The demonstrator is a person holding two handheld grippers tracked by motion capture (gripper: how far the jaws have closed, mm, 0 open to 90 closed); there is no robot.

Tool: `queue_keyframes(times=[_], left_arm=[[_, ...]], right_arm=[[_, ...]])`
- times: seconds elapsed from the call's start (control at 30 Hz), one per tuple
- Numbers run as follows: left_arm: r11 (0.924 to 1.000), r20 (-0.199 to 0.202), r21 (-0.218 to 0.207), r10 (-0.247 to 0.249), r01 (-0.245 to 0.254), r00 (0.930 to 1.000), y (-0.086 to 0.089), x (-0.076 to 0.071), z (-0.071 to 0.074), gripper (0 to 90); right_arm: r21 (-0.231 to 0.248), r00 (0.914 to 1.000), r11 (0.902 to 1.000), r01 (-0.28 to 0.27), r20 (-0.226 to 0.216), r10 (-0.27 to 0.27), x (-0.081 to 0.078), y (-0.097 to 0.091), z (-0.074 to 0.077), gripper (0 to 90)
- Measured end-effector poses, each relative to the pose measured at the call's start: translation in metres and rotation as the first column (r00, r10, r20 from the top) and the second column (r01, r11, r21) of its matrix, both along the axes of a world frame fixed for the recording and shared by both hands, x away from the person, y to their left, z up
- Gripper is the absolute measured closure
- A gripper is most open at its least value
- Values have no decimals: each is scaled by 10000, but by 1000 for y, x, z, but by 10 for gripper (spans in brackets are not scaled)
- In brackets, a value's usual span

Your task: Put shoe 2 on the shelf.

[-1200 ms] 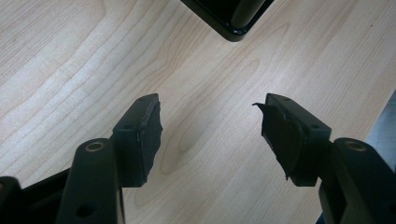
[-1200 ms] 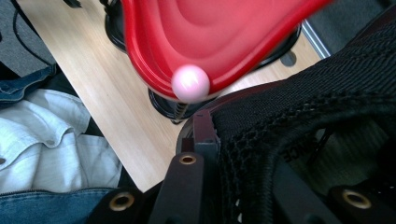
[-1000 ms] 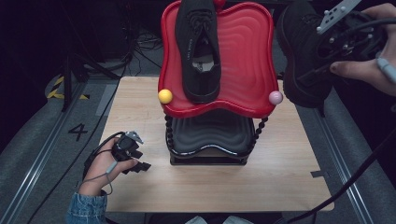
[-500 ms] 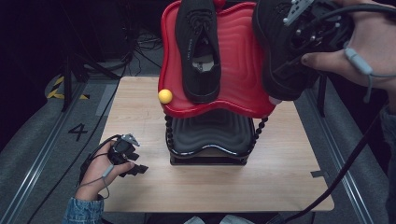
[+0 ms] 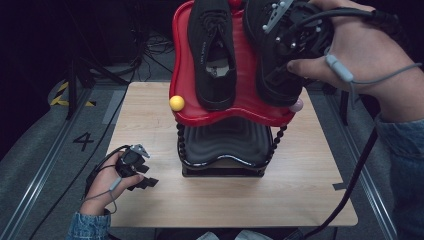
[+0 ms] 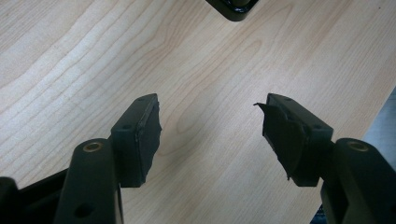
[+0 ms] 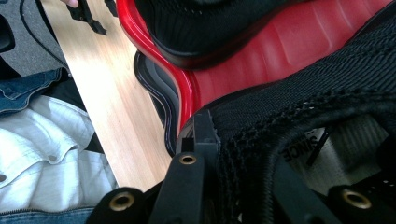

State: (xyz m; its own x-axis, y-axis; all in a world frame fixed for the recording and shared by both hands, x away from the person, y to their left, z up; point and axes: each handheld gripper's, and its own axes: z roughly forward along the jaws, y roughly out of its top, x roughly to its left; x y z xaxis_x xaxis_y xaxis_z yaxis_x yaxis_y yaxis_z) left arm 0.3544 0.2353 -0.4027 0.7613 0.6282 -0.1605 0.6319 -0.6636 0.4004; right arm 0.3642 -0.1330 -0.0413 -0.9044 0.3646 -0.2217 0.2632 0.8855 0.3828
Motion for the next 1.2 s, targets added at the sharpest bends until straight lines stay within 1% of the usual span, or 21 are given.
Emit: queue_keyframes(times=[0.2, 0.3, 0.33, 0.63, 0.67, 0.73, 0.83, 0.9, 1.07, 1.2], left_arm=[[10000, 30, -18, 14, -14, 10000, 1, 0, 1, 372], [10000, 22, 25, 13, -13, 10000, 0, 0, 0, 371], [10000, -64, 27, 55, -55, 10000, 0, 0, 0, 372], [10000, -59, 46, -19, 20, 10000, -1, 0, -1, 371], [10000, 41, 83, -48, 48, 10000, -1, 1, -1, 372], [10000, -62, 45, -33, 34, 10000, -2, 1, -2, 372], [10000, -105, 53, -44, 45, 9999, -2, 0, -2, 371], [10000, -50, 67, -72, 73, 10000, -2, 1, -2, 371], [9999, -95, 46, -93, 93, 9999, -3, 1, -2, 373], [9999, -93, 63, -105, 105, 9999, -3, 1, -2, 372]], right_arm=[[-236, 9999, 9997, 105, 78, -104, 6, 9, -5, 865], [-233, 9998, 9996, 152, 130, -149, 10, 13, -8, 865], [-262, 9998, 9995, 171, 143, -167, 10, 15, -8, 865], [-375, 9996, 9993, 18, 280, -8, 13, 27, -16, 860], [-374, 9996, 9993, 47, 290, -36, 13, 27, -16, 859], [-328, 9996, 9995, 28, 298, -18, 13, 29, -18, 855], [-260, 9997, 9997, -46, 228, 52, 14, 30, -20, 852], [-274, 9998, 9996, -82, 205, 88, 16, 30, -22, 852], [-423, 9997, 9990, -161, 178, 169, 18, 33, -30, 851], [-438, 9998, 9989, -154, 110, 159, 19, 35, -33, 852]])
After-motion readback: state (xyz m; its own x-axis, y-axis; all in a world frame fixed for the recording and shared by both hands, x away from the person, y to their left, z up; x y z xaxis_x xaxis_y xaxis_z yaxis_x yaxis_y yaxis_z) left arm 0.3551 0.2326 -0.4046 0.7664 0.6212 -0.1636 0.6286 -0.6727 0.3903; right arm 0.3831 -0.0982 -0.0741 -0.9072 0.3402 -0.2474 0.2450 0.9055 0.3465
